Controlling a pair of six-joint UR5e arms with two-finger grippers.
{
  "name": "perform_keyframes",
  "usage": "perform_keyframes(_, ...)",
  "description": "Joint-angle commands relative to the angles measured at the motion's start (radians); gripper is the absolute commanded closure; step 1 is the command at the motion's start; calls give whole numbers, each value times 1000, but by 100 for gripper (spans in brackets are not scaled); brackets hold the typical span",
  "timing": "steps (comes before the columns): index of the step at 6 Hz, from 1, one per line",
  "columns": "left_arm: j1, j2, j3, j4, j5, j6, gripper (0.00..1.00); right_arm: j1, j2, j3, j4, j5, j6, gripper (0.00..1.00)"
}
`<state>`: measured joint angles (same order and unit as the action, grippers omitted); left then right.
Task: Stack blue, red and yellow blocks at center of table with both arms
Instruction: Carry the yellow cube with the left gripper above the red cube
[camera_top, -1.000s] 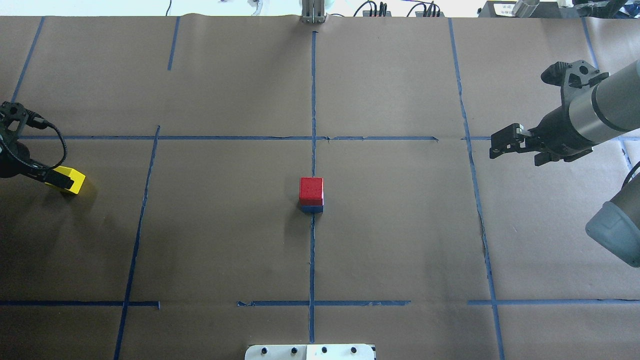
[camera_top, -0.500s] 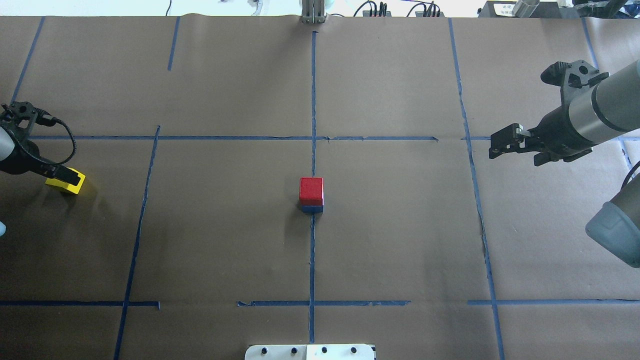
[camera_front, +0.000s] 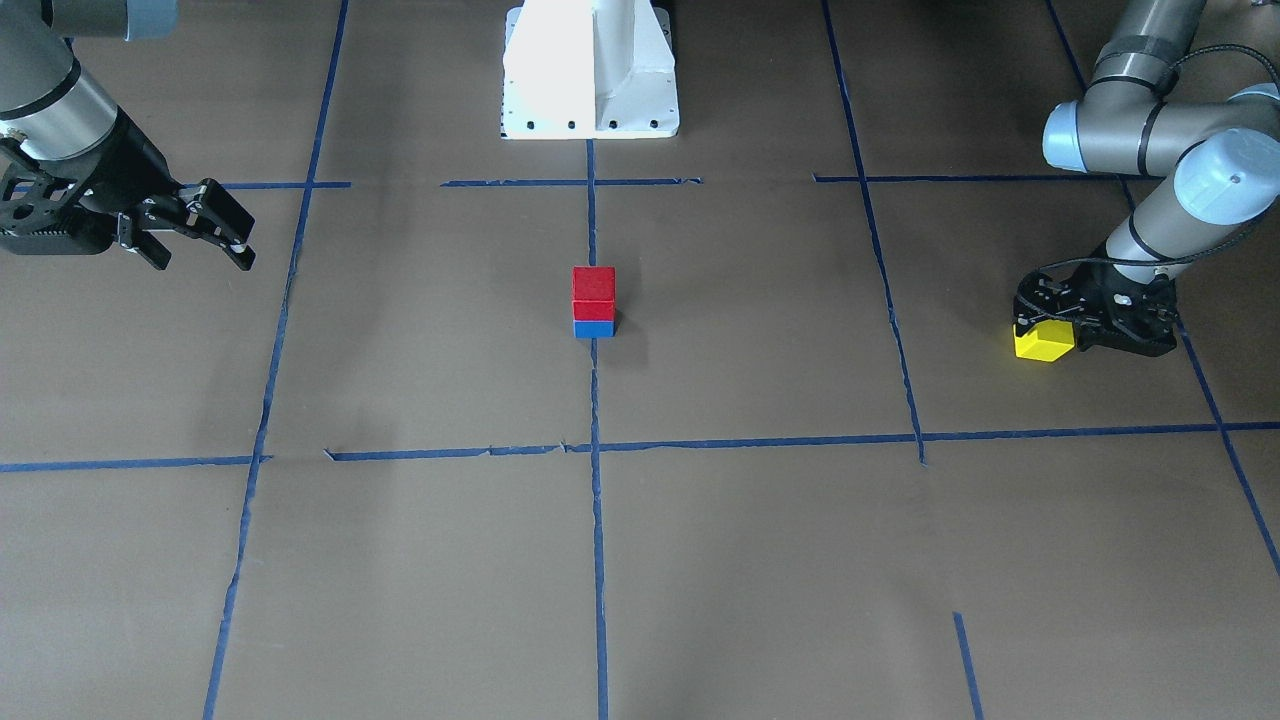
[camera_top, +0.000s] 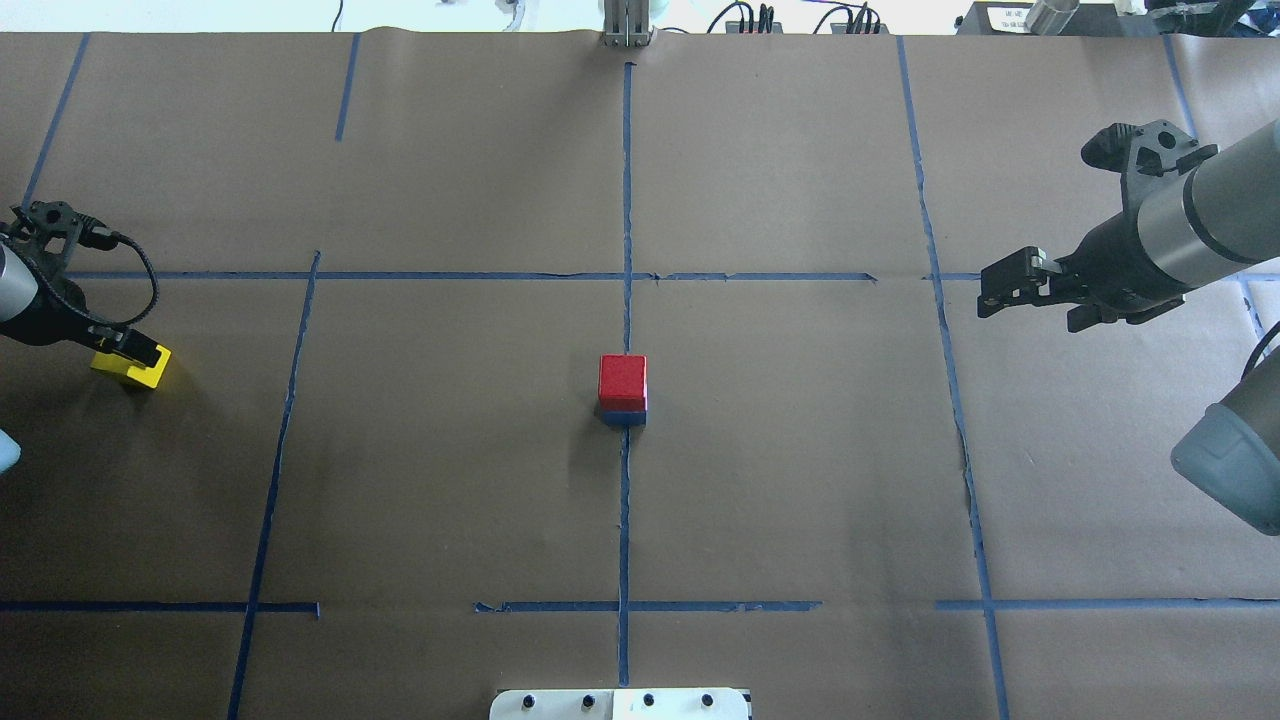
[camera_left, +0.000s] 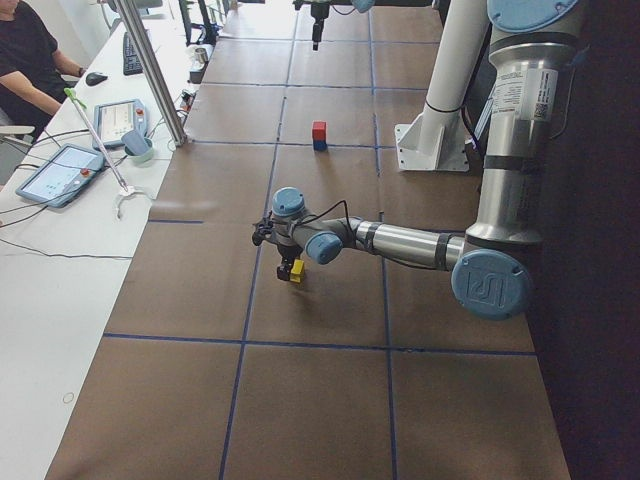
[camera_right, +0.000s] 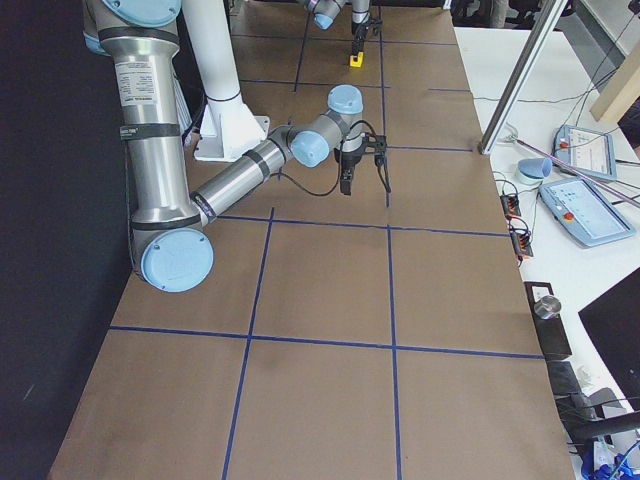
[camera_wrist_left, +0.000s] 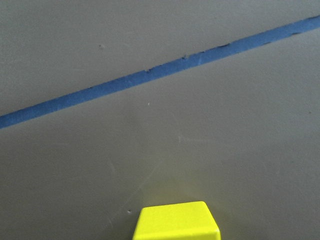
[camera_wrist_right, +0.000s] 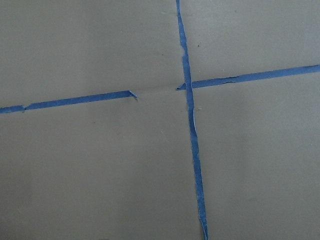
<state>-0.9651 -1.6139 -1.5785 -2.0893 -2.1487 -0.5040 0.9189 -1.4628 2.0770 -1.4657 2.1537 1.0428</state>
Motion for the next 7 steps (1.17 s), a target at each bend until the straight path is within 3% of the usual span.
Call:
perform_keyframes(1, -1, -1, -20, 5, -2, -4, 100, 0, 2, 0, 1, 2, -1, 0)
perform_keyframes(2, -1, -26, -102, 77, -40, -33, 100, 0, 6, 0, -1, 2, 0, 0)
perform_keyframes(4, 52, -310, -269, 428, -45, -230, 100, 0, 9, -1, -1, 3, -1, 0)
perform_keyframes(5, 118, -451, -293, 549, -39, -339, 100, 0, 10, -3, -1, 5, -1, 0)
perform_keyframes(6, 246, -556, -287, 557, 10, -607, 100, -2, 10, -6, -1, 5, -1, 0)
perform_keyframes(7, 347, -639, -264, 567, 153, -698, 100, -2, 10, -8, -1, 5, -3, 0)
